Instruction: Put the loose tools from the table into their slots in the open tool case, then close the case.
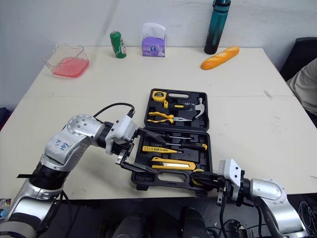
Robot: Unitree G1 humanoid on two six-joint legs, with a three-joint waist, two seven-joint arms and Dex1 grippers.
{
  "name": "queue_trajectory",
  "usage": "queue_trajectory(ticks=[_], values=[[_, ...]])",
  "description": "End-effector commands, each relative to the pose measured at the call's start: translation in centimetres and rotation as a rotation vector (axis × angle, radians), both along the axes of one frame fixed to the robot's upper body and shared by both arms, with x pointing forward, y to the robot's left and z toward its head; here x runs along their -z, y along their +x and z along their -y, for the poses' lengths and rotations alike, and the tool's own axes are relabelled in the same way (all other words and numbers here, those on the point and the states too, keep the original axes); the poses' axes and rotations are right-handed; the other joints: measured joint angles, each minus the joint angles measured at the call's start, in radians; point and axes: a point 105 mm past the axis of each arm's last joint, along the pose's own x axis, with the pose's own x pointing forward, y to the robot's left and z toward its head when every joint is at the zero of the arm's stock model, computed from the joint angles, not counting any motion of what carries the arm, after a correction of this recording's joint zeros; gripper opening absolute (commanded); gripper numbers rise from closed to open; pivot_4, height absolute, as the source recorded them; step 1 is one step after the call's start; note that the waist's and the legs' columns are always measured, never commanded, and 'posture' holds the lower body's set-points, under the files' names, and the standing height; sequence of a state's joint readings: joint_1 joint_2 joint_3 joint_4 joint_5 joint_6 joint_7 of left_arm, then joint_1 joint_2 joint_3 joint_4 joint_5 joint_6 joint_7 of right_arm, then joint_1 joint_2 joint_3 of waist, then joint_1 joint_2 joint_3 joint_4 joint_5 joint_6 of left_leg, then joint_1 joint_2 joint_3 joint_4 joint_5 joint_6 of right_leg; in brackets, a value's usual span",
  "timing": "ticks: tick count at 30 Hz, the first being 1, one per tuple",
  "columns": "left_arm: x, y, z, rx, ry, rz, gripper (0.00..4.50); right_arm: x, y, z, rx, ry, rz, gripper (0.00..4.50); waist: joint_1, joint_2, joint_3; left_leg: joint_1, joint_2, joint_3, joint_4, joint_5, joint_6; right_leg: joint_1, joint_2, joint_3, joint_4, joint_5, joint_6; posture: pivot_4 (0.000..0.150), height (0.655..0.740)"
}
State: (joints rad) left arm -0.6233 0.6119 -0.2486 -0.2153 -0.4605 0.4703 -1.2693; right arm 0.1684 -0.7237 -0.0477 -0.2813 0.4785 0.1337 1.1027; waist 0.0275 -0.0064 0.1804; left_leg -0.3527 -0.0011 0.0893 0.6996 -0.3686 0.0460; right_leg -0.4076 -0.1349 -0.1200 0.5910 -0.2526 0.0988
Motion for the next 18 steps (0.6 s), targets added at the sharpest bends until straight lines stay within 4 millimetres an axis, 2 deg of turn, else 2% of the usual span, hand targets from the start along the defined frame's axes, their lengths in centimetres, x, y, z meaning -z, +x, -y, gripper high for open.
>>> queue_trajectory(ticks=[1, 3, 4, 6, 7, 9, 12, 16, 17, 18], values=[[-0.5, 1.8, -1.9, -0.14, 0.003, 0.035, 4.5, -3.9, 1.3, 1.2, 0.092, 0.053, 0.007, 0.05, -0.001, 0.001, 0.001, 0.0, 0.0, 0.0, 0.0, 0.0, 0.0, 0.0, -0.001, 0.0, 0.0, 0.0, 0.0, 0.15, 0.7348], [-0.5, 2.9, -3.6, -0.23, -0.002, 0.034, 4.5, -6.8, 2.6, 1.9, 0.158, 0.098, 0.055, 0.05, -0.006, 0.005, 0.003, -0.001, 0.0, 0.0, 0.0, 0.0, 0.0, -0.001, -0.001, 0.0, 0.0, 0.0, 0.0, 0.15, 0.7348], [-0.6, 3.3, -4.3, -0.261, -0.009, 0.032, 4.5, -7.6, 3.1, 2.3, 0.19, 0.104, 0.066, 0.05, -0.009, 0.006, 0.004, -0.001, 0.0, 0.001, 0.0, 0.0, 0.0, -0.003, -0.002, 0.001, 0.0, 0.0, 0.0, 0.15, 0.7348], [-0.4, 4.0, -5.7, -0.331, -0.011, 0.025, 4.5, -8.2, 4.2, 3.5, 0.254, 0.067, 0.075, 0.05, -0.005, 0.006, 0.004, -0.001, 0.002, 0.001, -0.001, 0.0, -0.001, -0.004, 0.0, 0.0, 0.0, -0.001, -0.002, 0.15, 0.7348], [-0.1, 4.6, -6.4, -0.377, -0.007, 0.025, 4.24, -8.2, 4.9, 4.3, 0.293, 0.029, 0.085, 0.01, -0.004, 0.006, 0.004, -0.001, 0.003, 0.0, -0.001, -0.001, -0.003, -0.004, 0.002, -0.001, 0.001, -0.002, -0.003, 0.15, 0.7348], [1.0, 6.3, -8.1, -0.485, 0.04, 0.053, 3.66, -7.6, 6.7, 6.3, 0.402, -0.073, 0.093, 0.0, -0.001, 0.006, 0.004, -0.001, 0.004, 0.001, -0.002, -0.001, -0.003, -0.004, 0.003, -0.003, 0.003, -0.002, -0.004, 0.15, 0.7348], [2.6, 8.2, -9.2, -0.576, 0.103, 0.072, 2.28, -6.5, 8.6, 8.3, 0.513, -0.157, 0.072, 0.0, -0.001, 0.006, 0.004, -0.002, 0.002, 0.002, -0.002, -0.001, -0.002, -0.004, 0.004, -0.005, 0.003, -0.002, -0.003, 0.15, 0.7348], [3.8, 10.3, -9.3, -0.67, 0.12, 0.049, 0.32, -5.2, 10.2, 8.1, 0.533, -0.238, 0.071, 0.0, -0.002, 0.006, 0.004, -0.005, -0.002, 0.002, -0.001, 0.0, 0.003, -0.005, 0.003, -0.01, 0.002, 0.001, 0.001, 0.15, 0.7348], [4.0, 10.7, -9.1, -0.683, 0.114, 0.034, 0.08, -4.9, 10.5, 7.8, 0.533, -0.249, 0.07, 0.0, -0.004, 0.006, 0.004, -0.006, -0.002, 0.002, -0.001, 0.0, 0.003, -0.005, 0.003, -0.01, 0.002, 0.001, 0.001, 0.15, 0.7348], [4.3, 11.1, -8.7, -0.688, 0.109, 0.024, 0.03, -4.7, 11.0, 7.1, 0.518, -0.259, 0.072, 0.0, -0.004, 0.006, 0.004, -0.006, -0.002, 0.003, 0.0, 0.0, 0.003, -0.006, 0.003, -0.01, 0.002, 0.001, 0.002, 0.15, 0.7348]])
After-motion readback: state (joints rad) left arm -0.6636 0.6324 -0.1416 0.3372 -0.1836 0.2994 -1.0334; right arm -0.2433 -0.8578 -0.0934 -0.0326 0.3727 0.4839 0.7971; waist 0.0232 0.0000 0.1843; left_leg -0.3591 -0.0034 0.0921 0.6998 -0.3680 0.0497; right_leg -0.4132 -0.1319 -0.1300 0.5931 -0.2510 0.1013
